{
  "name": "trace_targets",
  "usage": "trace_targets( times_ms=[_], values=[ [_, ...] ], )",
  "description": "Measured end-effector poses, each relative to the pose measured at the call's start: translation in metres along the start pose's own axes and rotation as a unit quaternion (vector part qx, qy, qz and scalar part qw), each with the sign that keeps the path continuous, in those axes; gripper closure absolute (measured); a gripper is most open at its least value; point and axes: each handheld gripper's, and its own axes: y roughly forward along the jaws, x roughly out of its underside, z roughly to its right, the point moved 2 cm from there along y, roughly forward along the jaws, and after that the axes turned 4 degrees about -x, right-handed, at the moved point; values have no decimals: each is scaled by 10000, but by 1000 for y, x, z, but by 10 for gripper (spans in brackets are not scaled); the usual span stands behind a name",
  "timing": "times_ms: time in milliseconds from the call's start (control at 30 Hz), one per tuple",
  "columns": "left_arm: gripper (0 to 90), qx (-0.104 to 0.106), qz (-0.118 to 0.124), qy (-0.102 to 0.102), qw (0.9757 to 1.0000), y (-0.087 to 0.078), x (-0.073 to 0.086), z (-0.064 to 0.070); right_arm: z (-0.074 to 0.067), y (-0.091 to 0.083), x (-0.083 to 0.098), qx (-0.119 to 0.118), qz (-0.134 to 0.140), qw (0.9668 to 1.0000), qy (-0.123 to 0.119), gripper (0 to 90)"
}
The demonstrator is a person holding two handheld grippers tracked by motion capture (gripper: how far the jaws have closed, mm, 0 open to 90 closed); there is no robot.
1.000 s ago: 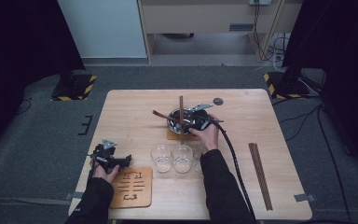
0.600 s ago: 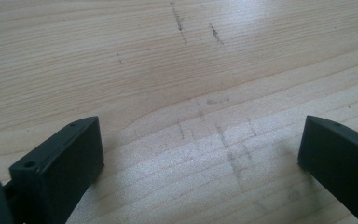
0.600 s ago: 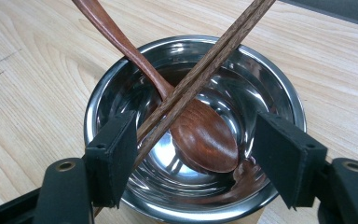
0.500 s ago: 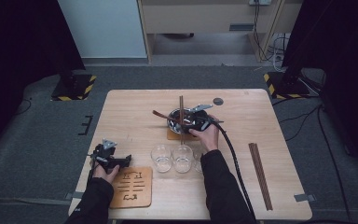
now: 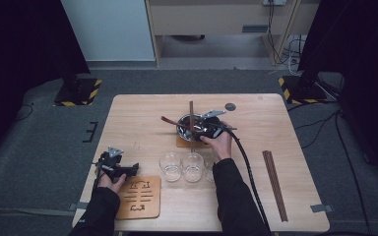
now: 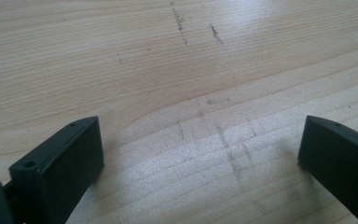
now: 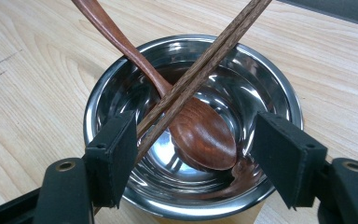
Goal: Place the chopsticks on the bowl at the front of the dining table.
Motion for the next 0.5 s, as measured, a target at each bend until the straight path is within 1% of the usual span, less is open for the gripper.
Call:
trace_targets(
  times_ms=[133, 267, 400, 500],
  values=[
    [0, 0, 0, -1, 10000, 0, 0, 0, 0, -1, -1, -16, 14, 10000, 16, 309],
    [0, 0, 0, -1, 10000, 0, 0, 0, 2, -3, -1, 23, 22, 10000, 17, 310],
    [0, 0, 1, -1, 10000, 0, 0, 0, 4, -3, 3, 87, -87, 9999, -30, 309],
    [0, 0, 0, -1, 10000, 0, 0, 0, 4, -1, 5, 62, -110, 9999, -47, 307]
  ],
)
